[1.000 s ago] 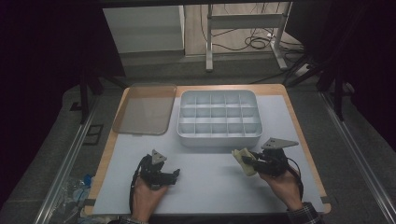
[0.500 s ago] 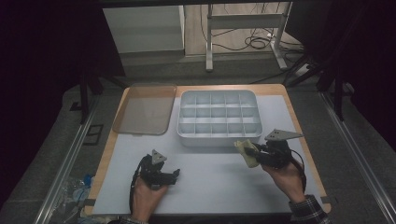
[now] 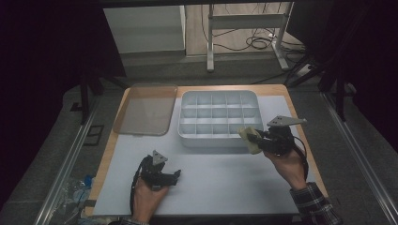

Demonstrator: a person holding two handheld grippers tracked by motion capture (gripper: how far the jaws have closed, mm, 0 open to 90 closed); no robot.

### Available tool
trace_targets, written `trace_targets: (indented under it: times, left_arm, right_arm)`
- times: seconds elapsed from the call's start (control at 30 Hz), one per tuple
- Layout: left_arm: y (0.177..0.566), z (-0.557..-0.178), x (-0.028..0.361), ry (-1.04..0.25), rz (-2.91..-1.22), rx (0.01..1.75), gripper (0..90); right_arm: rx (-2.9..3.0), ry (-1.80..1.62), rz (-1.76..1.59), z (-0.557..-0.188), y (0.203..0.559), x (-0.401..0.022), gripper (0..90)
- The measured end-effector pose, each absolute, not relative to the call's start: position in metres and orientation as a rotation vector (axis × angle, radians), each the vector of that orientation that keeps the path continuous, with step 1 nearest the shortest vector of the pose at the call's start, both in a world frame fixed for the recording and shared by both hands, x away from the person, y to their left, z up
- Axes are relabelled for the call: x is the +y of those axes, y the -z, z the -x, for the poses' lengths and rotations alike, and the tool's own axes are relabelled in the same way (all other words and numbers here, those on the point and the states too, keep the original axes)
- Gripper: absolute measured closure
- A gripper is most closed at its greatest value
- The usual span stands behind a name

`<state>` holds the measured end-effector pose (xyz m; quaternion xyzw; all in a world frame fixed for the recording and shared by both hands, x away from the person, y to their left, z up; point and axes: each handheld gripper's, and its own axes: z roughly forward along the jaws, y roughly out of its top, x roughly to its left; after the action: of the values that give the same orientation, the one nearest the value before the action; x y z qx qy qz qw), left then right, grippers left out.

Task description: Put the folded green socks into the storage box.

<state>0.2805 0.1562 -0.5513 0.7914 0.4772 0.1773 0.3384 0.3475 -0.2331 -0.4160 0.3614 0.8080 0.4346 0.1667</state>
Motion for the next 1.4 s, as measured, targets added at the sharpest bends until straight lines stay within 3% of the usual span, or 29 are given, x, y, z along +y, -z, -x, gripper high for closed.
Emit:
trace_targets:
  times: [0.6, 1.4]
  left_arm:
    - [0.551, -0.28, 0.157, -0.462, -2.067, 1.24, 6.3]
    - [0.551, -0.28, 0.156, -0.459, -2.064, 1.243, 6.3]
  right_arm:
    - [2.194, -1.178, -1.047, -0.389, 0.414, -0.229, 70.1]
    - [2.131, -1.11, -1.036, -0.423, 0.45, -0.225, 69.1]
